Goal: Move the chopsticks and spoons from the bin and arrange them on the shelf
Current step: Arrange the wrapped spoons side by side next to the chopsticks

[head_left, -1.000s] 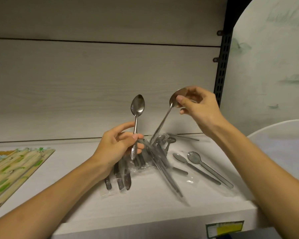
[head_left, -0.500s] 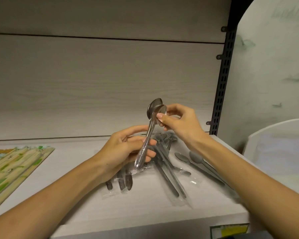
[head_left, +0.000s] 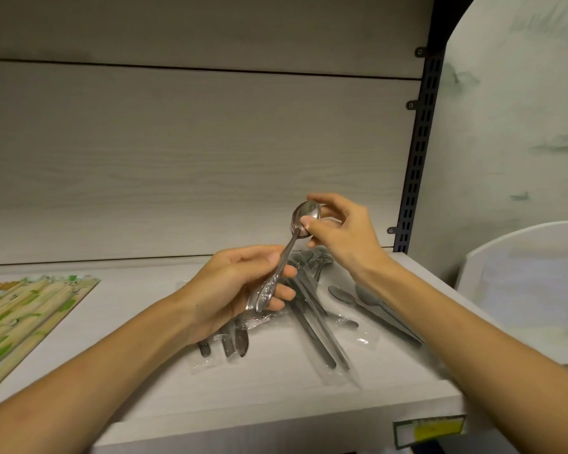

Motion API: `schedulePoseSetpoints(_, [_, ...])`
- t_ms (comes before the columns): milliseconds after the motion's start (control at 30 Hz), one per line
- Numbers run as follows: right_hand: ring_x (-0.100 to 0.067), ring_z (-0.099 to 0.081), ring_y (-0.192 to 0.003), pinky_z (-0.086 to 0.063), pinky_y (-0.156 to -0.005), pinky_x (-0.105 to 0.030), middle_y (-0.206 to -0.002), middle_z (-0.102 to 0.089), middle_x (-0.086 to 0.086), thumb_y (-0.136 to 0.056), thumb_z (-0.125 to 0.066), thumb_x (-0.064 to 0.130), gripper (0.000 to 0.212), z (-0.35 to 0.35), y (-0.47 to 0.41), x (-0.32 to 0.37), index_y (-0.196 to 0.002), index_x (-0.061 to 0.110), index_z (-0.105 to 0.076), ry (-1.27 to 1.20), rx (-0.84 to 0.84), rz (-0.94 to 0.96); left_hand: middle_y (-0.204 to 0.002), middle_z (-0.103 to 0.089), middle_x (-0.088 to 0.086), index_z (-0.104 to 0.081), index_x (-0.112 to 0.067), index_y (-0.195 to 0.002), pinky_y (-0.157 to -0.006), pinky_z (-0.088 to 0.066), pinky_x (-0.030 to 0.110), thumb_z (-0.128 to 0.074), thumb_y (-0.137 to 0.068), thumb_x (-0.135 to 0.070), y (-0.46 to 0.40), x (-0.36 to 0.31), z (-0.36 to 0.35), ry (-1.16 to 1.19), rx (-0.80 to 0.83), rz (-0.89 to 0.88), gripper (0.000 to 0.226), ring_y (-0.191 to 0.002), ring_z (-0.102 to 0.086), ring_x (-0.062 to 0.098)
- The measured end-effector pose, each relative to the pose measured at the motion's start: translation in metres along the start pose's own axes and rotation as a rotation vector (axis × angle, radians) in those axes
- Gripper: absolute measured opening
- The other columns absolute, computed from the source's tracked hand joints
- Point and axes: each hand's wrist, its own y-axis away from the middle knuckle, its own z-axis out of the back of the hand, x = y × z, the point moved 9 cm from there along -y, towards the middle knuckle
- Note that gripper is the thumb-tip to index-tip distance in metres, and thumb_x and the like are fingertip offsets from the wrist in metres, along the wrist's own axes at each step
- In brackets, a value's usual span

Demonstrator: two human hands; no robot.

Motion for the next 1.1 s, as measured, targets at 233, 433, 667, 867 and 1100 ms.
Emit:
schedulePoseSetpoints(233, [-0.018, -0.071, -0.082, -0.06, -0.07, -0.03, -0.095, -0.067, -0.003, -0.092, -0.064, 0.018, 0.035, 0.024, -0.011, -0.004, -0.125, 0.02, -0.055, 0.067, -0.016, -0.03, -0.099, -0.074, 0.011, -0.062, -0.002, -0.12, -0.058, -0.056, 0.02, -0.056, -0.09, 0.006, -0.002, -0.005, 0.029, -0.057, -0.218, -0.072, 0.031, -0.069, -0.069, 0.015])
schedulePoseSetpoints(433, [-0.013, -0.06, -0.076, -0.05, -0.072, -0.027, -0.087, -0.068, -0.001, -0.09, -0.062, 0.01, 0.008, 0.047, -0.021, -0.035, -0.093, 0.013, -0.069, 0.575, 0.053, -0.04, -0.085, -0.069, 0.007, -0.06, 0.001, -0.12, -0.038, -0.03, 0.019, -0.046, -0.094, 0.007, -0.006, -0.002, 0.041, 0.013, -0.313, -0.069, 0.03, -0.052, -0.046, 0.011])
schedulePoseSetpoints(667, [-0.01, -0.06, -0.079, -0.045, -0.066, -0.013, -0.09, -0.071, 0.001, -0.089, -0.066, 0.018, 0.01, 0.021, -0.009, -0.052, -0.093, 0.012, -0.073, 0.828, 0.354, -0.059, -0.091, -0.07, 0.007, -0.061, -0.008, -0.119, -0.035, -0.028, 0.018, -0.049, -0.094, 0.002, -0.003, -0.006, 0.042, -0.083, -0.336, -0.098, 0.029, -0.046, -0.042, 0.012])
schedulePoseSetpoints(867, [-0.01, -0.067, -0.073, -0.052, -0.066, -0.02, -0.09, -0.073, -0.002, -0.09, -0.064, 0.039, 0.027, 0.019, -0.007, -0.024, -0.105, 0.016, -0.067, 0.137, 0.176, -0.156, -0.089, -0.062, 0.029, -0.064, -0.019, -0.117, -0.042, -0.036, 0.022, -0.053, -0.096, -0.004, -0.002, -0.011, 0.032, -0.27, -0.259, -0.187, 0.028, -0.051, -0.044, 0.015])
schedulePoseSetpoints(1100, [-0.015, -0.063, -0.068, -0.052, -0.061, -0.026, -0.079, -0.07, -0.007, -0.086, -0.071, 0.013, 0.025, 0.017, -0.003, -0.023, -0.105, -0.001, -0.065, -0.134, 0.147, -0.248, -0.072, -0.068, 0.006, -0.062, -0.016, -0.121, -0.041, -0.036, 0.022, -0.051, -0.096, -0.004, -0.002, -0.009, 0.015, -0.281, -0.12, -0.18, 0.03, -0.048, -0.047, 0.016])
